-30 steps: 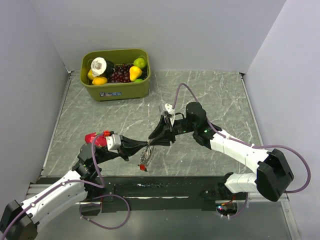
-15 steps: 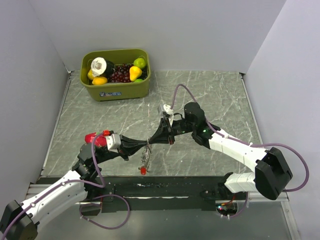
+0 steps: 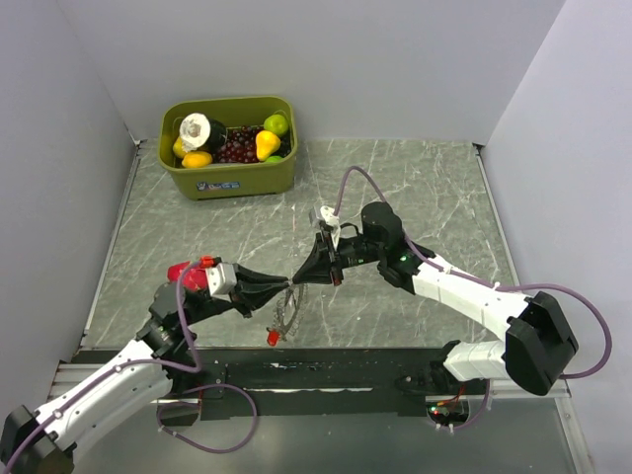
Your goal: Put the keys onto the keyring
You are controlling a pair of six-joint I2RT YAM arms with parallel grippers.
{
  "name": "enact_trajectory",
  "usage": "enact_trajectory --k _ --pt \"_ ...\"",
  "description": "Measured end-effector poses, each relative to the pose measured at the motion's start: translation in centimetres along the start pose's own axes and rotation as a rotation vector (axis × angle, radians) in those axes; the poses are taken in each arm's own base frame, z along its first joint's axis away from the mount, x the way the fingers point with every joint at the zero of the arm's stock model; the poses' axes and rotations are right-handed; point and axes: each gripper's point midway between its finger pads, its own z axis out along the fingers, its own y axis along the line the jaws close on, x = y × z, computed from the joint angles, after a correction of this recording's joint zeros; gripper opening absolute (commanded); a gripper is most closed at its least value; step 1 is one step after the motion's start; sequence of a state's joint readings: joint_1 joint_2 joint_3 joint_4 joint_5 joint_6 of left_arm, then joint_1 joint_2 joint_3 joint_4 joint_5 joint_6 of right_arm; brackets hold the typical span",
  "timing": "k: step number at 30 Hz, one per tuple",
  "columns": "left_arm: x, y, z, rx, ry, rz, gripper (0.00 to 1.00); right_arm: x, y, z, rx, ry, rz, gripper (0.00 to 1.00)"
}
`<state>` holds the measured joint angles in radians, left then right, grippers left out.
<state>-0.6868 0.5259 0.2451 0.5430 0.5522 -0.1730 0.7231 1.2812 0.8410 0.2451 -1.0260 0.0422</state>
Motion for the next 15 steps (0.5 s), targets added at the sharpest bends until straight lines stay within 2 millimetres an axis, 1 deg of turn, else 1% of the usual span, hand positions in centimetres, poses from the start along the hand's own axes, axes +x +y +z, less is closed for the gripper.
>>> enact_trajectory --k 1,3,4,5,6,7,8,10,12,15 --pt "-0.6 -0.1 0.0 0.001 -0.008 0.006 0.44 -0.1 -0.2 0.0 0.014 0.002 0.000 0.00" --pt "-2.8 -0.5 -0.1 0.008 -0.050 0.037 0.56 0.0 -0.5 -0.2 0.036 0.009 0.001 0.00" --pt "-4.0 -0.7 -0.2 0.009 -0.077 0.056 0.64 0.1 -0.7 -0.3 0.046 0.012 -0.002 0.00" --pt "-5.0 -0.8 -0.3 0.010 -0.101 0.072 0.67 0.2 -0.7 -0.3 0.053 0.016 -0.003 0.00" --pt "-6.6 -1.1 -0.6 0.008 -0.142 0.097 0.68 0.2 -0.7 -0.4 0.056 0.019 -0.007 0.00" --pt "-7.6 -1.3 -0.9 0.001 -0.171 0.116 0.67 0.2 -0.7 -0.5 0.061 0.021 -0.011 0.00" --pt "-8.5 -1.4 -1.2 -0.003 -0.196 0.134 0.66 0.2 -0.6 -0.6 0.062 0.022 -0.016 0.00" --pt "-9.5 -1.4 -1.5 -0.018 -0.222 0.149 0.65 0.0 -0.4 -0.7 0.062 0.023 -0.028 0.00" --pt "-9.4 -1.1 -1.5 -0.039 -0.216 0.144 0.66 0.0 -0.4 -0.8 0.062 0.023 -0.033 0.00" --pt "-8.3 -0.3 -1.1 -0.061 -0.174 0.117 0.66 0.1 -0.6 -0.8 0.074 0.027 -0.029 0.00"
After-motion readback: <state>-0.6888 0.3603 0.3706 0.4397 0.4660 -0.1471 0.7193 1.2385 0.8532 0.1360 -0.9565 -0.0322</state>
